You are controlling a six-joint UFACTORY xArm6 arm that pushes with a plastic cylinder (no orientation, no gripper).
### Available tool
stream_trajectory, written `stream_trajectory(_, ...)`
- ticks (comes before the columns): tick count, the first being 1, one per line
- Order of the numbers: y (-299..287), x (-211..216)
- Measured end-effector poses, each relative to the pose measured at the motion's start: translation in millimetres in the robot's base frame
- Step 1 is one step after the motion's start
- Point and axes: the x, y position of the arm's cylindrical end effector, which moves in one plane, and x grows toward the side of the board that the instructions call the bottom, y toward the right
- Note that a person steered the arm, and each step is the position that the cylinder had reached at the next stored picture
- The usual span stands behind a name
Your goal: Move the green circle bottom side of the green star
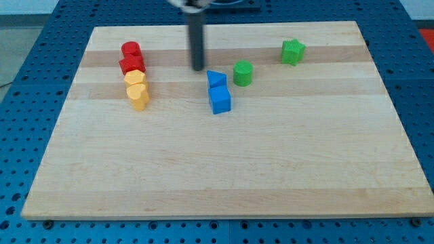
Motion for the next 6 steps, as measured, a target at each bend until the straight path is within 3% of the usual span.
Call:
stream_trajectory(1, -60, 22)
stream_trajectory(2, -14, 34)
stream_trajectory(4, 165, 16)
stream_trajectory(5, 195, 14)
stream_trajectory(6, 142, 37)
